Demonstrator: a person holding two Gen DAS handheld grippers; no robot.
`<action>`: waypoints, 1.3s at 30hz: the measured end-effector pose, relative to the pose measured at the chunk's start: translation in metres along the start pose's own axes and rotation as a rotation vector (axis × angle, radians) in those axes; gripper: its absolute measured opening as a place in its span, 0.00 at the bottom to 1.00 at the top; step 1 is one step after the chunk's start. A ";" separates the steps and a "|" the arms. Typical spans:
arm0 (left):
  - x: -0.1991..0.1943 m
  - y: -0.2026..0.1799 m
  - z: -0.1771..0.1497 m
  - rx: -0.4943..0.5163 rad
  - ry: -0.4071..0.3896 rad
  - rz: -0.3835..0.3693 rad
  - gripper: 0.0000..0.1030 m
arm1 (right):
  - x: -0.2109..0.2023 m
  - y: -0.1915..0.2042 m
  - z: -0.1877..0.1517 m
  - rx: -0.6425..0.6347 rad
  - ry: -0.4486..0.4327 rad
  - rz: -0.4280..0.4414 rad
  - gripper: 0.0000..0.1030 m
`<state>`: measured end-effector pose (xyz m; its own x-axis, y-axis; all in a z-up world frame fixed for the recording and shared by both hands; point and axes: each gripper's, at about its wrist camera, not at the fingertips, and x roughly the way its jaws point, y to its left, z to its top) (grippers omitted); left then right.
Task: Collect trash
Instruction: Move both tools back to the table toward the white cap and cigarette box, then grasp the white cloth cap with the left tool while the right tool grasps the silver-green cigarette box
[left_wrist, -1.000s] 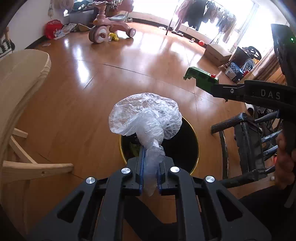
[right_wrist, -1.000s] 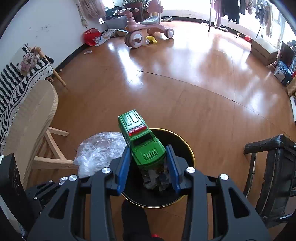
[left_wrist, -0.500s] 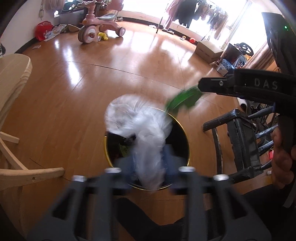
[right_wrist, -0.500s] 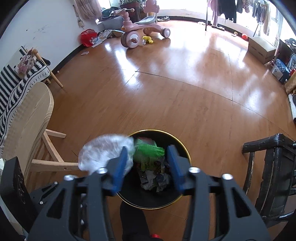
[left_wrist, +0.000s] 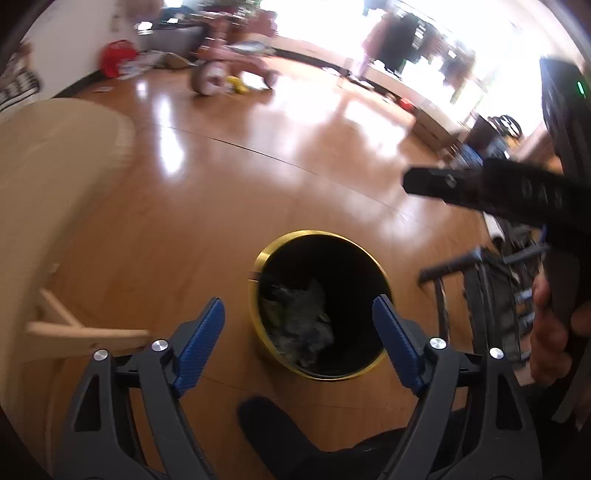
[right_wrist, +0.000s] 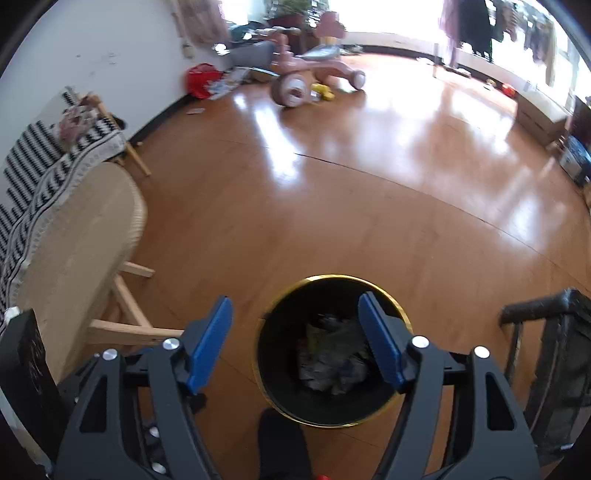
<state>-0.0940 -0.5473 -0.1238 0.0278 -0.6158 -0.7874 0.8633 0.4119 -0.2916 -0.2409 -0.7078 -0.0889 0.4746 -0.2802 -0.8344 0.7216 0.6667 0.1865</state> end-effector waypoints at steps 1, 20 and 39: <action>-0.008 0.008 0.001 -0.016 -0.014 0.016 0.81 | -0.001 0.010 0.001 -0.015 -0.007 0.015 0.68; -0.311 0.290 -0.127 -0.526 -0.274 0.591 0.89 | -0.016 0.390 -0.060 -0.546 -0.023 0.453 0.72; -0.299 0.436 -0.113 -0.609 -0.251 0.717 0.91 | 0.028 0.532 -0.133 -0.696 0.121 0.517 0.73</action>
<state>0.2172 -0.1078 -0.0765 0.6127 -0.1796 -0.7696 0.1931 0.9783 -0.0746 0.0887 -0.2691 -0.0818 0.5716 0.2226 -0.7897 -0.0597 0.9712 0.2305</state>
